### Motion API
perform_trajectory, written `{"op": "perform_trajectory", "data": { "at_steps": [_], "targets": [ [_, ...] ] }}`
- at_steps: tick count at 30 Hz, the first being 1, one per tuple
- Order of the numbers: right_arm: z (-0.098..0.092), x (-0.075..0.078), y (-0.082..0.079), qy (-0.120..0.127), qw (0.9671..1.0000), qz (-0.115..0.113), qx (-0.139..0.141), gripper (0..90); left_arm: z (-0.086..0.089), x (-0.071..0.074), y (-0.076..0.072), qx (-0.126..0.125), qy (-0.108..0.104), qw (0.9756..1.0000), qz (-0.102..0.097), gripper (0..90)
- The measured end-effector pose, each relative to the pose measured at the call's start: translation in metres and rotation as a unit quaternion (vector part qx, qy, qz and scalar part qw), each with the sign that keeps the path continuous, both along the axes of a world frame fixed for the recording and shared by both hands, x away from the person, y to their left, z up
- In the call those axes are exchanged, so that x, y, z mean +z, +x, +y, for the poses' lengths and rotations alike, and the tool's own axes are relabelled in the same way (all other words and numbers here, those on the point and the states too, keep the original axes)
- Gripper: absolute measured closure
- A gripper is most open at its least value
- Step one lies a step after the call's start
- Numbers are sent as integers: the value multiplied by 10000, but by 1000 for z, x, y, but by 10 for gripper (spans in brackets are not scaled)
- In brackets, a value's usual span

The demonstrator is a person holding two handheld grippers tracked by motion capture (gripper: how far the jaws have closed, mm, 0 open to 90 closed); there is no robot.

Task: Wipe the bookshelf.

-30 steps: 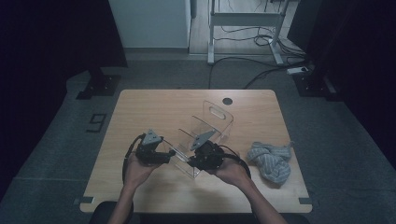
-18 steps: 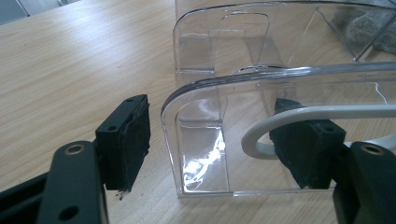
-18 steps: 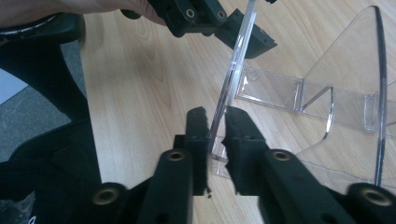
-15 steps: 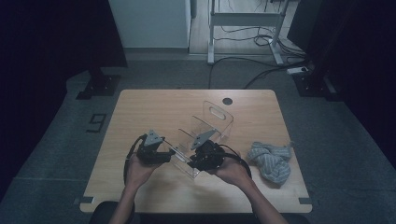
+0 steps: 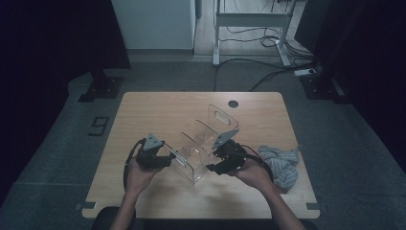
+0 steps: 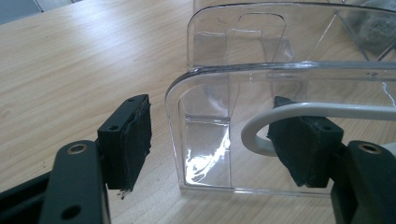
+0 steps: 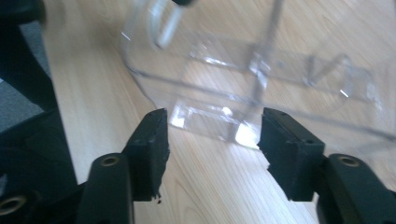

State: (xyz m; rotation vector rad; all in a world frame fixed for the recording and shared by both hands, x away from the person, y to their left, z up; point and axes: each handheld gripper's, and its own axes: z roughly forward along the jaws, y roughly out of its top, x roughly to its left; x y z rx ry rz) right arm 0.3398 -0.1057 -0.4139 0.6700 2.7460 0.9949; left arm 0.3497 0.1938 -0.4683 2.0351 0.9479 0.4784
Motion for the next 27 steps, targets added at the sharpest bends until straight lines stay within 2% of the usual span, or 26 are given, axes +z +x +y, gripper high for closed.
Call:
{"op": "perform_trajectory", "data": {
  "at_steps": [3,7,10,14,17,20,21,24,27],
  "targets": [
    [-15,-2,3,-12,9997,-14,-223,372,3,-1,-1,-20,-93,9999,34,305],
    [-36,-5,7,-73,9987,-27,-496,362,4,0,-2,-72,-64,10000,15,327],
    [-54,-9,9,-96,9971,-31,-748,363,4,0,-4,-103,-78,9999,-3,359],
    [-76,-14,12,-181,9947,-58,-1014,363,6,0,-5,-149,-130,9998,1,349],
    [-93,-18,14,-215,9917,-62,-1268,354,7,0,-6,-172,-153,9997,-24,347],
    [-111,-24,16,-125,9883,-30,-1521,335,7,0,-7,-221,-186,9996,-11,385],
    [-116,-26,17,-133,9868,-81,-1611,334,6,0,-7,-207,-175,9996,-21,397],
    [-133,-34,21,-127,9821,-20,-1881,329,6,0,-7,-154,-158,9998,-18,418],
    [-146,-46,26,-301,9762,36,-2146,322,6,1,-8,-130,-160,9998,4,431]
  ]
}}
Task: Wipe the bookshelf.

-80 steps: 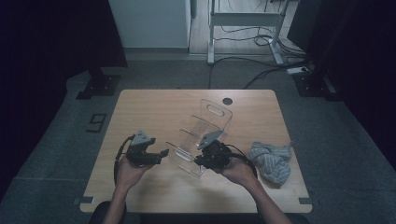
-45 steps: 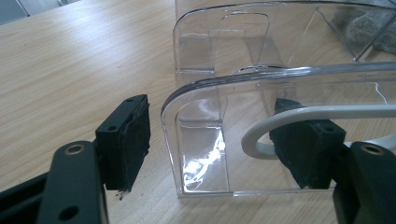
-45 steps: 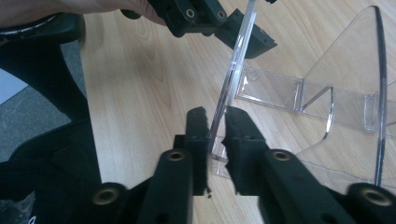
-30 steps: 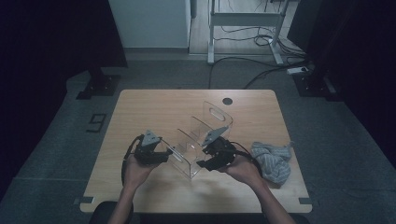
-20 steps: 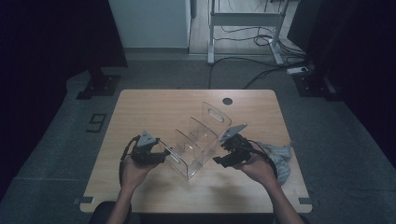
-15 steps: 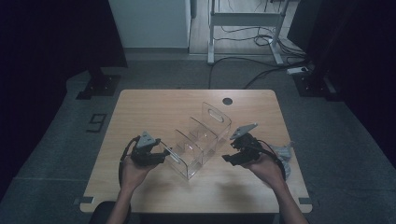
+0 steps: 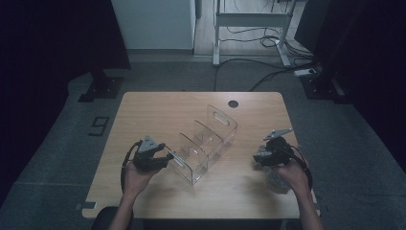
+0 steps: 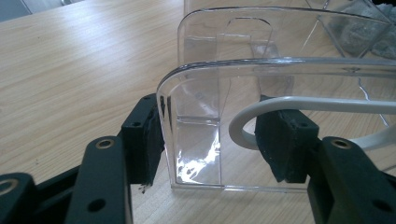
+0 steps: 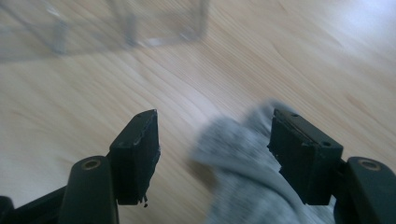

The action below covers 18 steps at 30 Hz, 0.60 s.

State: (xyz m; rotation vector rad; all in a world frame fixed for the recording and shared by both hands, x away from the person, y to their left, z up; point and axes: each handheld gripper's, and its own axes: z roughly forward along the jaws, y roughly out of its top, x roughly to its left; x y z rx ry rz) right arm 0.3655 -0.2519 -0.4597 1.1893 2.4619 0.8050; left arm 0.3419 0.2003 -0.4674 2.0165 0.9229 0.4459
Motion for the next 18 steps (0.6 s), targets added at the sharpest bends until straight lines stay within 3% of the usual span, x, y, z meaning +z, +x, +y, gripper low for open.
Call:
{"op": "perform_trajectory", "data": {
  "at_steps": [5,16,18],
  "targets": [
    [-16,-23,7,-246,9993,185,-223,305,0,0,-3,12,25,10000,-8,435],
    [-31,-66,19,-378,9952,787,-438,216,3,1,-9,31,11,10000,15,443],
    [-33,-67,20,-288,9951,832,-457,203,3,1,-11,22,4,10000,13,444]
  ]
}}
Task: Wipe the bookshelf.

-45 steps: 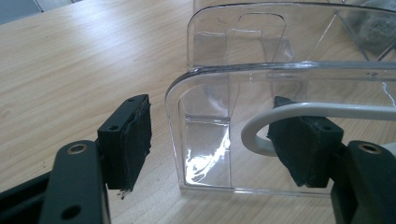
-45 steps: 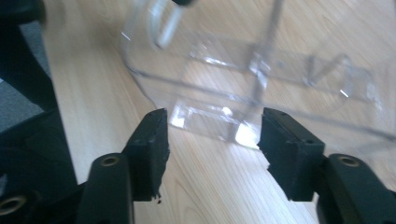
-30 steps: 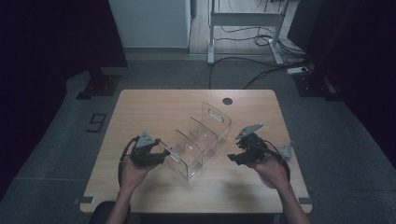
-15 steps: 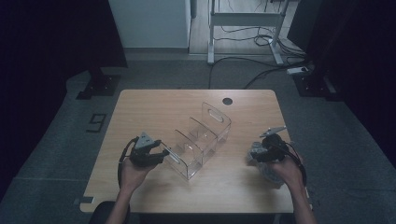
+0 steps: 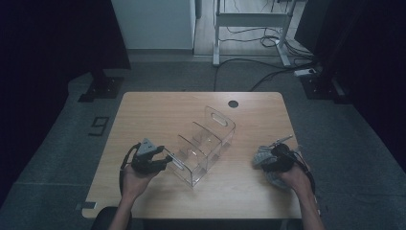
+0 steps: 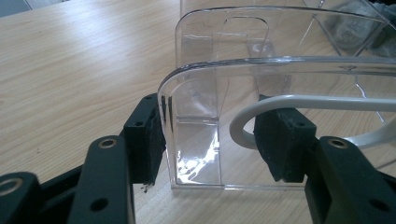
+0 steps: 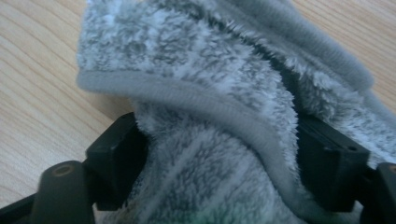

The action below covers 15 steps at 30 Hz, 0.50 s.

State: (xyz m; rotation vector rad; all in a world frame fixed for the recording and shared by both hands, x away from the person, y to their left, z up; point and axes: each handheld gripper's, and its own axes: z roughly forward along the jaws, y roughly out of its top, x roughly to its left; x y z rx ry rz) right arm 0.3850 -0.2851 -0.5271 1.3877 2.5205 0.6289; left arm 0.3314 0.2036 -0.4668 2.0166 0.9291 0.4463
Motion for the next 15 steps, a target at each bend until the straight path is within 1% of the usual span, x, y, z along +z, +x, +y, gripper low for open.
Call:
{"op": "perform_trajectory", "data": {
  "at_steps": [3,5,8,9,11,15],
  "targets": [
    [-1,-1,0,22,10000,-30,-1,199,1,0,-2,1,-1,10000,4,445],
    [-1,-1,0,7,10000,-39,-10,230,1,0,-3,-7,-11,10000,1,445],
    [-1,1,-2,-8,9999,-60,-122,319,2,0,-6,-25,-15,10000,11,446],
    [-1,1,-2,2,9999,-61,-159,361,3,0,-7,-43,-10,10000,23,446],
    [-1,3,-4,21,9997,-39,-249,447,3,0,-8,-55,-33,10000,30,446],
    [-1,5,-6,50,9993,31,-361,560,5,1,-12,-110,-20,9999,40,446]
  ]
}}
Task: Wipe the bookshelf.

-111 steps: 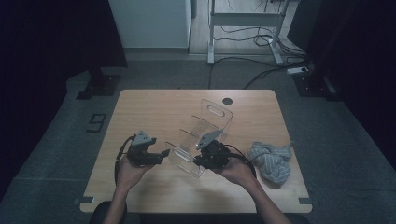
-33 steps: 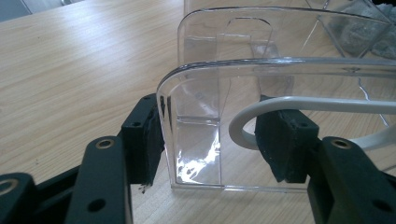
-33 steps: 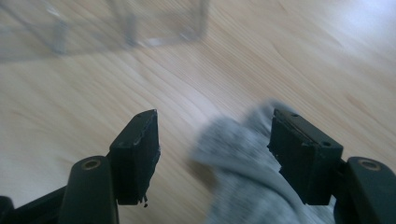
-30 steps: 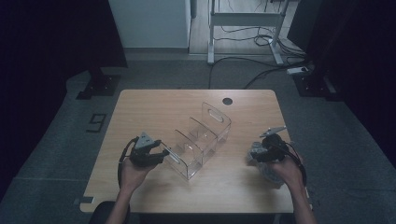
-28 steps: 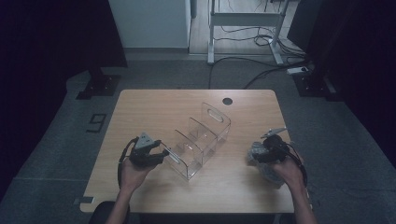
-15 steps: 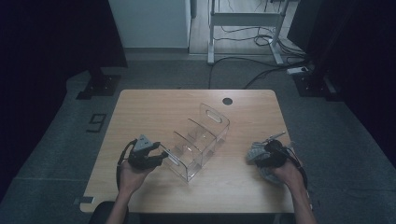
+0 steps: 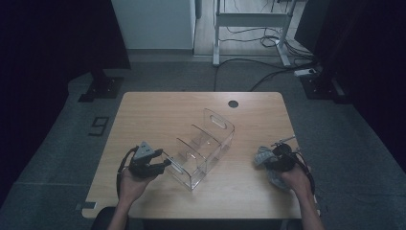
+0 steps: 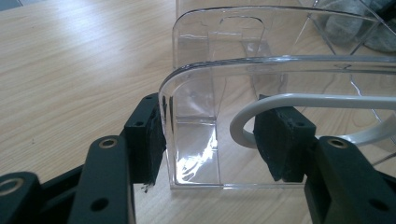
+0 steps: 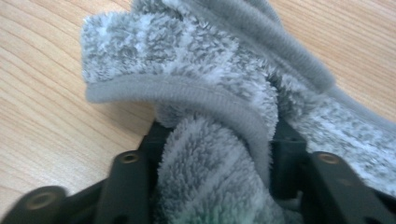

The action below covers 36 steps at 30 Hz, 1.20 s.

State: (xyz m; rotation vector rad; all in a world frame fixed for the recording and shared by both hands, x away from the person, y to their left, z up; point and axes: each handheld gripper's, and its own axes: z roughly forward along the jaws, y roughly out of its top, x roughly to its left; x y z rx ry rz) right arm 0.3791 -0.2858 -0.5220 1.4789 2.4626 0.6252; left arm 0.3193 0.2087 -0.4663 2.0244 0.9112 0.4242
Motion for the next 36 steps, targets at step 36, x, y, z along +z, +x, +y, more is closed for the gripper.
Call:
{"op": "perform_trajectory", "data": {
  "at_steps": [36],
  "targets": [
    [65,61,5,474,9923,-765,851,627,5,-1,-8,-127,-71,9999,-15,445]
  ]
}}
